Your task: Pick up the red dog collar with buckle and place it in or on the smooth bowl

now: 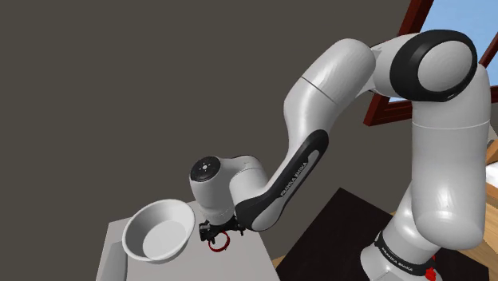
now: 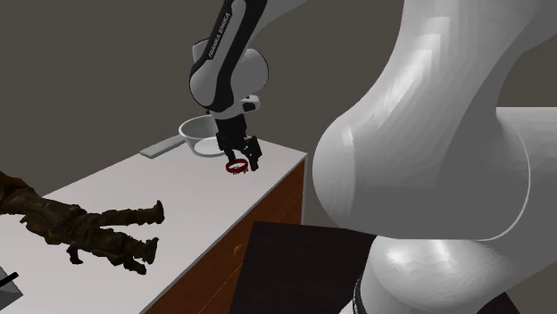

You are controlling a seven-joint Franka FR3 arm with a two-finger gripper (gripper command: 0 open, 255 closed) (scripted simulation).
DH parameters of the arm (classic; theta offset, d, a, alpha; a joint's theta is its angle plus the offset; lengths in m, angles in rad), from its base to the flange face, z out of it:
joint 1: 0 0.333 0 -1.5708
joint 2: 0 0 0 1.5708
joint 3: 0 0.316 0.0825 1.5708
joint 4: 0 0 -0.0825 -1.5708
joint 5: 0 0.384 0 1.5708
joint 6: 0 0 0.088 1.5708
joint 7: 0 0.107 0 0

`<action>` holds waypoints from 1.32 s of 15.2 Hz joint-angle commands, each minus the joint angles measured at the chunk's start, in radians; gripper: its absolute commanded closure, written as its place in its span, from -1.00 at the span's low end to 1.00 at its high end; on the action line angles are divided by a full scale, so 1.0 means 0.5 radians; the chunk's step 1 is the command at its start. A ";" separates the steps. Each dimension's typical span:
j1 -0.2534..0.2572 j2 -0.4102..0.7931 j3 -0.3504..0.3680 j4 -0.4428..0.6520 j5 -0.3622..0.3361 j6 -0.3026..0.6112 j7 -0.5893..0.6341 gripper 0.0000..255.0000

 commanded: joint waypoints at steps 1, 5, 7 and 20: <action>0.014 0.037 -0.024 -0.001 -0.040 0.030 0.027 -1.00; 0.014 0.037 -0.024 -0.001 -0.040 0.030 0.027 -1.00; 0.014 0.037 -0.024 -0.001 -0.040 0.030 0.027 -1.00; -0.008 -0.013 0.006 -0.007 0.009 -0.002 -0.009 1.00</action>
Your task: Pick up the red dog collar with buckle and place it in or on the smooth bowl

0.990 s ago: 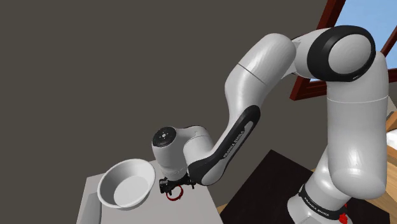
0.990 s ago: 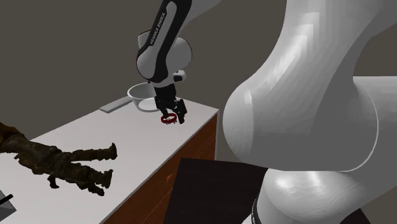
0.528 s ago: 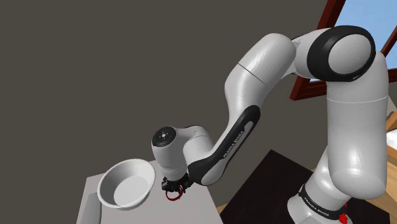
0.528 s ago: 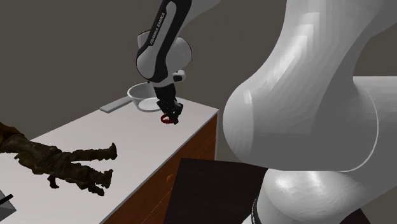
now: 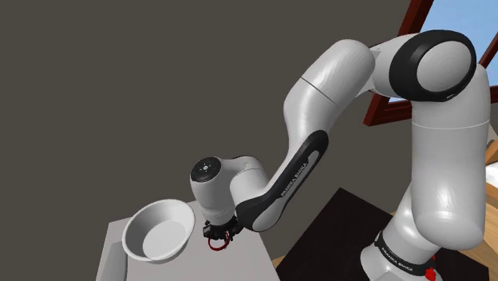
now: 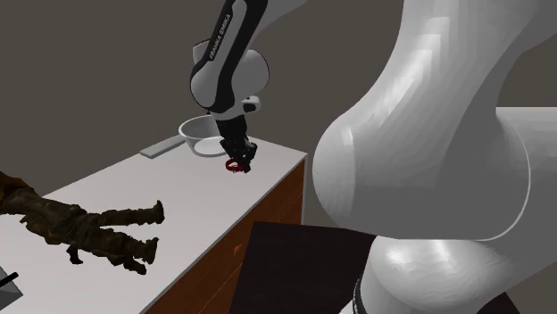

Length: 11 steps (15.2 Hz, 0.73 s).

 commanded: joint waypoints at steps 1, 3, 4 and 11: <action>-0.019 -0.041 0.025 -0.003 0.043 -0.030 -0.033 1.00; -0.039 -0.091 0.053 -0.006 0.092 -0.064 -0.070 1.00; -0.049 -0.116 0.066 -0.007 0.116 -0.081 -0.088 1.00; -0.110 -0.286 0.148 0.001 0.287 -0.207 -0.219 1.00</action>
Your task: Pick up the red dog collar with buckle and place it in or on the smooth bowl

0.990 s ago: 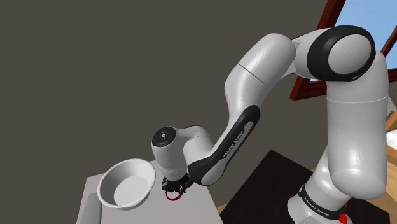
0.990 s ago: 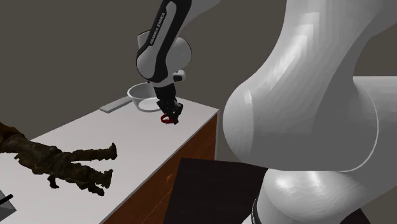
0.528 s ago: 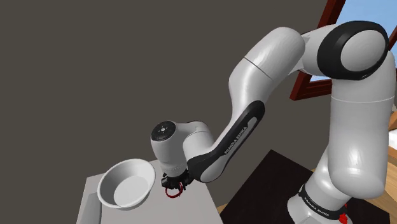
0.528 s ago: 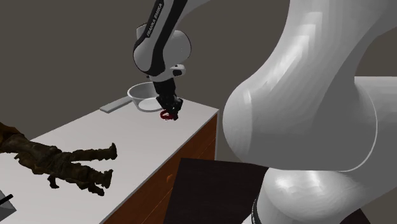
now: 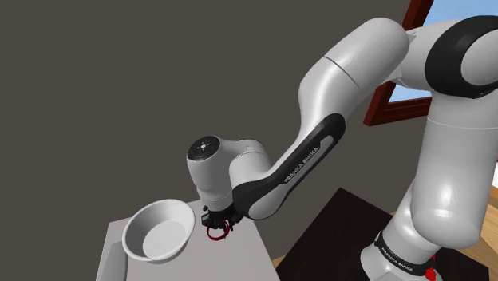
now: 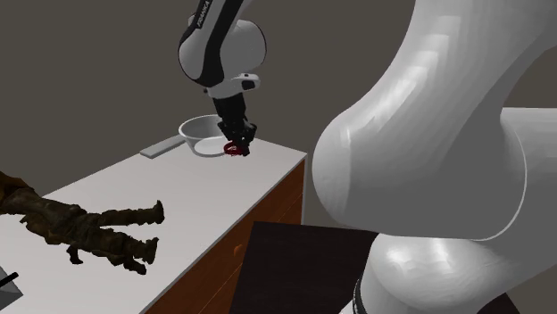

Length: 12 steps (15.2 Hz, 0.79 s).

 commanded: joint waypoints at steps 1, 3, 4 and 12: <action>-0.015 -0.049 0.022 0.006 0.051 -0.041 -0.038 1.00; -0.028 -0.096 0.040 0.014 0.098 -0.079 -0.075 1.00; -0.035 -0.119 0.048 0.019 0.122 -0.099 -0.093 1.00; -0.071 -0.293 0.092 0.073 0.292 -0.267 -0.230 1.00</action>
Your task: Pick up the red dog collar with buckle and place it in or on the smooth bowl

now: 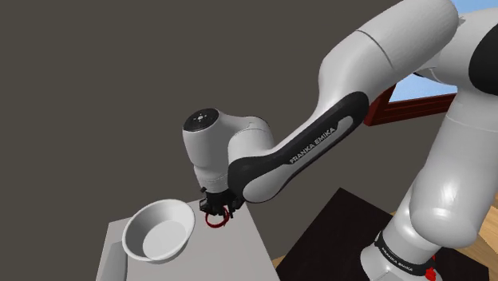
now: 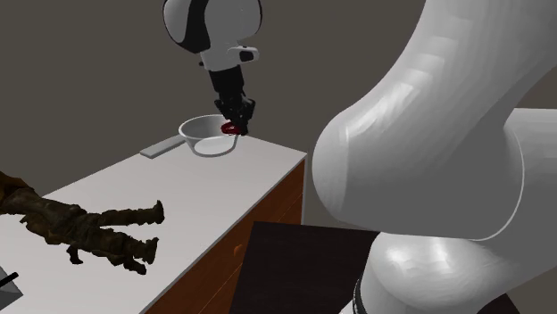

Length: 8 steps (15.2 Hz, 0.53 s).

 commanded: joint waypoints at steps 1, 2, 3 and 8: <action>-0.006 -0.035 0.007 0.021 0.035 -0.045 -0.030 1.00; -0.009 -0.055 0.009 0.031 0.054 -0.067 -0.045 1.00; -0.011 -0.074 0.012 0.041 0.072 -0.090 -0.060 1.00; 0.052 0.180 0.002 0.358 -0.086 -0.235 0.041 1.00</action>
